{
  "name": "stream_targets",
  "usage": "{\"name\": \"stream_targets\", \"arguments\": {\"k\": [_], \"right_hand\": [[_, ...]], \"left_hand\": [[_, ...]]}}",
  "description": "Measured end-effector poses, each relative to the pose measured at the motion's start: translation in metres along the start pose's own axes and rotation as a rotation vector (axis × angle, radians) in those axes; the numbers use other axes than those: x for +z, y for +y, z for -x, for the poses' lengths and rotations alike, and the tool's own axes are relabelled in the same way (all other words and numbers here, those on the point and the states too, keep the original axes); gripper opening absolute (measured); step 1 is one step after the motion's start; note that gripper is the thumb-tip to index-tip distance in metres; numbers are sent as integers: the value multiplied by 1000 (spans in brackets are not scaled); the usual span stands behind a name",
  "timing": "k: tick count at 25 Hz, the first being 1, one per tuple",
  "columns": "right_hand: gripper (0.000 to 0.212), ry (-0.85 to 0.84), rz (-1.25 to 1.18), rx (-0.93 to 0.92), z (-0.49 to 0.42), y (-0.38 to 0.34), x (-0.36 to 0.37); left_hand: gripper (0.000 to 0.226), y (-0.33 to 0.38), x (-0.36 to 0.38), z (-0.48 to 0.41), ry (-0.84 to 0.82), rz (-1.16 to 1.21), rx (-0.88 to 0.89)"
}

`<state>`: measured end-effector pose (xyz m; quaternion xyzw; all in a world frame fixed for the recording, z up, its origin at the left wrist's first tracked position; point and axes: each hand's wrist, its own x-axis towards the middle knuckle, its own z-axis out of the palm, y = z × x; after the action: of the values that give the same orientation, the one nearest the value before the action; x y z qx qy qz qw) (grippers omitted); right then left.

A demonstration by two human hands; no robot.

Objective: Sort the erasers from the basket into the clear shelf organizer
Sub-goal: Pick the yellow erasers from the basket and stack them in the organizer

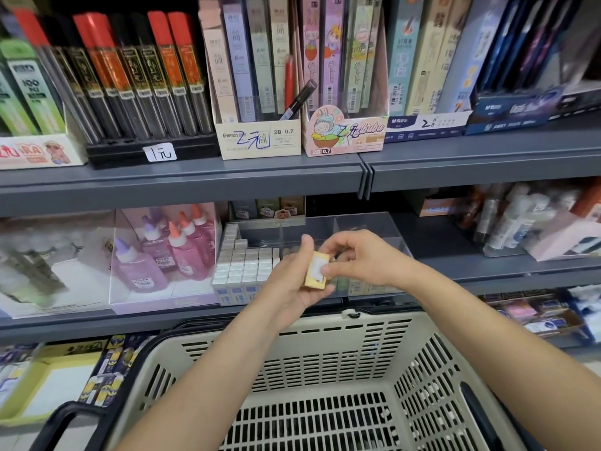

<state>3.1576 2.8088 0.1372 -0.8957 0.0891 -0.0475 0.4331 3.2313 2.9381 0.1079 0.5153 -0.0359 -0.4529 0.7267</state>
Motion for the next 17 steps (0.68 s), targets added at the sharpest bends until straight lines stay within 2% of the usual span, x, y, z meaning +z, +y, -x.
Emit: {"name": "stream_targets", "arguments": {"k": [3,5,7,10,13,15,17], "right_hand": [[11,20,-124,47,4,6,-8],[10,21,-193,63,6,10,-11],[12,16,-225,53,8,12,-12],[16,27,-324,16,8,14,-14],[21,31,-460,11,9,17,-15],[22,12,-533,28,11,20,-14],[24,18,-643,60,11,22,-11]], "left_hand": [[22,2,-5,2,-67,103,-18],[17,2,-8,1,-51,97,24],[21,0,-8,0,-36,71,26],[33,-3,-5,0,-87,57,-60],[41,-3,-5,1,-172,224,-102],[49,-2,-4,0,-136,301,-71],[44,-1,-3,-3,-76,293,-20]]}}
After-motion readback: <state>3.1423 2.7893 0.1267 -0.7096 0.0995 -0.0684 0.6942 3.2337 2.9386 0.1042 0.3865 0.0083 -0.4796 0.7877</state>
